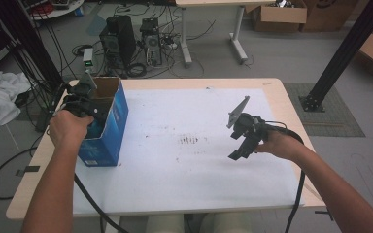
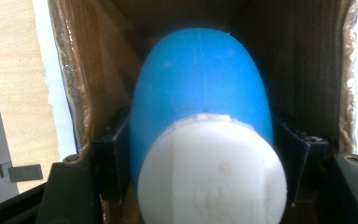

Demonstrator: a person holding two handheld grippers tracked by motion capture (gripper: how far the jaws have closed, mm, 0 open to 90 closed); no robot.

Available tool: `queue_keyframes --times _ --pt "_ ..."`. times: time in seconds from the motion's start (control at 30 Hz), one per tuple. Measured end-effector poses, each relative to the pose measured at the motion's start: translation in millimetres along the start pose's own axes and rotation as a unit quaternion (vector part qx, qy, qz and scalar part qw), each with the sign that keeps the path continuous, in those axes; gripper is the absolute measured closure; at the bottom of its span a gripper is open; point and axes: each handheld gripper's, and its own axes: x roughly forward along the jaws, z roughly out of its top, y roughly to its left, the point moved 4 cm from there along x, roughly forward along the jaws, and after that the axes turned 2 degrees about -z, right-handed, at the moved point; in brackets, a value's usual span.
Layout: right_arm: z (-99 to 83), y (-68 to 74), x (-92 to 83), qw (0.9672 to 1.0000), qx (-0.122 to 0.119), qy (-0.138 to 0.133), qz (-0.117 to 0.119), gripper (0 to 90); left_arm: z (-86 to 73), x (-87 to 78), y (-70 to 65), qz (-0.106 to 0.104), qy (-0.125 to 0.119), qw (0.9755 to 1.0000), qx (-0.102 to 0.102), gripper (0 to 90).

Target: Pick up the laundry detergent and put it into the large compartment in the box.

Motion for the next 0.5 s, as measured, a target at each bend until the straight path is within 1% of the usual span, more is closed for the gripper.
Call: queue_keyframes --times 0.2,0.37,0.5 --pt "-0.7 0.4 -1.7 1.0 0.001 -0.001 -0.001 19.3 -0.6 -2.9 -0.1 -0.002 -0.006 1.0 -0.002 32.2" --pt "-0.6 1.2 -1.7 1.0 0.0 -0.001 -0.001 19.3 -0.2 -7.3 -0.9 -0.002 -0.009 1.0 -0.003 29.5" --pt "-0.3 1.6 -1.9 1.0 -0.002 -0.002 -0.001 19.1 0.9 -13.1 0.3 -0.005 -0.019 0.9998 -0.008 28.5"
